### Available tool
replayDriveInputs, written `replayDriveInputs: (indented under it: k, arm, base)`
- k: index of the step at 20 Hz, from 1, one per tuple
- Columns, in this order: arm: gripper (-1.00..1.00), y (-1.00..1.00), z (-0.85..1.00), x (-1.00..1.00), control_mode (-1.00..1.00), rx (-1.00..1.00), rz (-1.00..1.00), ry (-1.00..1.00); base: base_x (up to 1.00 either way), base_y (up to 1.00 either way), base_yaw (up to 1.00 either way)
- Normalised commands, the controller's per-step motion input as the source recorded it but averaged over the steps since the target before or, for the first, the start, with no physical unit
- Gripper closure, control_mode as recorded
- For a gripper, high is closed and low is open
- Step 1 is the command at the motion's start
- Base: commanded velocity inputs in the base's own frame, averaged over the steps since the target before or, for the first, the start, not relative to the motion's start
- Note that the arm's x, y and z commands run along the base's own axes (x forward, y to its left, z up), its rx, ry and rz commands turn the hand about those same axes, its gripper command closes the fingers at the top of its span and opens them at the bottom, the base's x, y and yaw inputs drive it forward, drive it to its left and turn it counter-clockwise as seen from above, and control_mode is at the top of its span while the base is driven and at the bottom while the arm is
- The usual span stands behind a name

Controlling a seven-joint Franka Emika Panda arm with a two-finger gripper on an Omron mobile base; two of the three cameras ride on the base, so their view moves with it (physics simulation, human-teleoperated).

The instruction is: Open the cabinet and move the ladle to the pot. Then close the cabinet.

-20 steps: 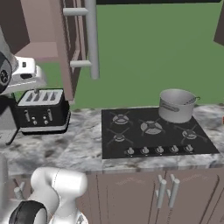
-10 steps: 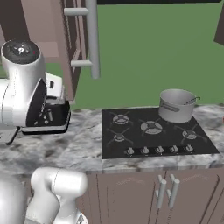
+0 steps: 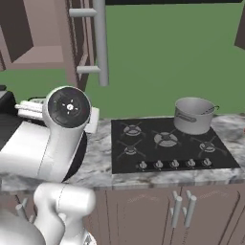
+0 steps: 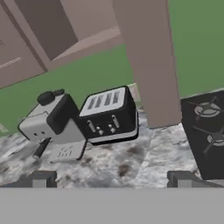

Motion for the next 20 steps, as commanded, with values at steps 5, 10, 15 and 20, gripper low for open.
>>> replayDriveInputs:
  k: [5,10,15,20]
  arm:
    - [-1.00,-0.99,0.01,0.00,-1.00,0.18,-0.01,0.00]
    - [-1.00,-0.93,0.00,0.35,-1.00,0.19,0.00,0.00]
    - [-1.00,-0.62,0.00,0.98,-1.00,0.31,0.00,0.00]
    - [-1.00,-0.48,0.00,1.00,-1.00,0.37,0.00,0.00]
  base:
    - [0.00,0.00,0.00]
    - [0.00,0.00,0.00]
    - [0.00,0.00,0.00]
    - [0.00,0.00,0.00]
